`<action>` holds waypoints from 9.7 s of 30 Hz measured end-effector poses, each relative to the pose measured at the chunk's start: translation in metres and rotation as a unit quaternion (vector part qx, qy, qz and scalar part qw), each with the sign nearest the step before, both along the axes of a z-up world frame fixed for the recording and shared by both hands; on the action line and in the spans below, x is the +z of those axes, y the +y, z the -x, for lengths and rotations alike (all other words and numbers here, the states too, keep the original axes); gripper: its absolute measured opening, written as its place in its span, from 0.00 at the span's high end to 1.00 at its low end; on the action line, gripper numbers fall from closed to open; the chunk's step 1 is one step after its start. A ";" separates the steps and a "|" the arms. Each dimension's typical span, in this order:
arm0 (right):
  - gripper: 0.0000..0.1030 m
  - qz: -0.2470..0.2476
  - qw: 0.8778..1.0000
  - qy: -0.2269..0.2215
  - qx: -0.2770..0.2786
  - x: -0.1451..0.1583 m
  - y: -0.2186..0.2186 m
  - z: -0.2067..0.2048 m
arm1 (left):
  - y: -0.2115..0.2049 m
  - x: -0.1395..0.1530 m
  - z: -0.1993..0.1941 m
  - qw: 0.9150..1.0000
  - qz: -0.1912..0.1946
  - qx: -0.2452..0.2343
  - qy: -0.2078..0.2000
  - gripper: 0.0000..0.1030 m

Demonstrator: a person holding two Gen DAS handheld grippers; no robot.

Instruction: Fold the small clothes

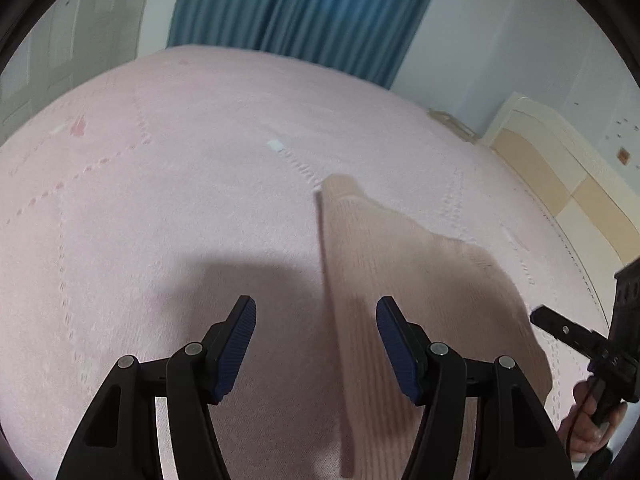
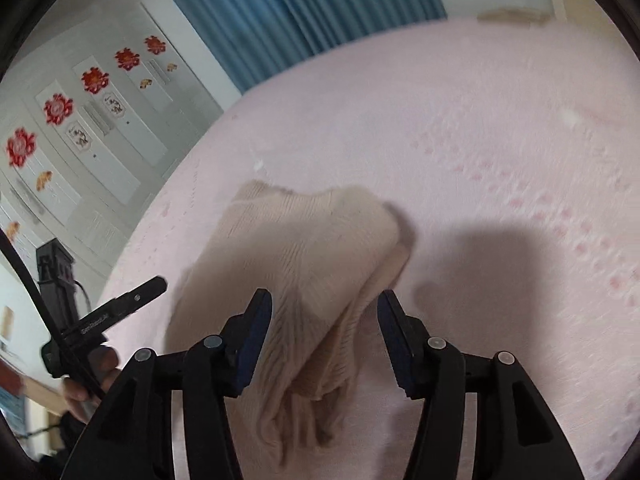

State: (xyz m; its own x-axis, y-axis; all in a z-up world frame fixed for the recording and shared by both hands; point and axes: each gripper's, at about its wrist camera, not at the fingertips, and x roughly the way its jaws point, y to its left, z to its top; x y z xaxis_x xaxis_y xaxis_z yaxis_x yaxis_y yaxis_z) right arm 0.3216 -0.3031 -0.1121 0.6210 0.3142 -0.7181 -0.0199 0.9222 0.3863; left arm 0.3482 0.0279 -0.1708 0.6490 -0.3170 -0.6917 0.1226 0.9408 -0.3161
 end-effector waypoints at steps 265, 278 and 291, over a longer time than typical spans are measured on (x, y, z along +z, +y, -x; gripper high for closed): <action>0.01 0.172 0.978 -0.084 -0.087 0.185 0.056 0.312 | -0.041 0.187 0.299 0.990 -0.104 0.022 -0.090 0.06; 0.01 0.175 0.977 -0.080 -0.095 0.186 0.056 0.309 | -0.038 0.184 0.300 0.991 -0.101 0.022 -0.081 0.06; 0.01 0.177 0.976 -0.078 -0.100 0.186 0.056 0.309 | -0.036 0.189 0.303 0.992 -0.094 0.019 -0.085 0.06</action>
State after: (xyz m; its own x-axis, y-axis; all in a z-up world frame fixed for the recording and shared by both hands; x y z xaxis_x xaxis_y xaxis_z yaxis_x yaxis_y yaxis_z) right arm 0.0126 -0.2472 0.0741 0.7545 -0.0739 -0.6521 0.1403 0.9888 0.0502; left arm 0.0448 -0.0080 0.0182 0.7707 -0.1653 -0.6154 0.1220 0.9862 -0.1121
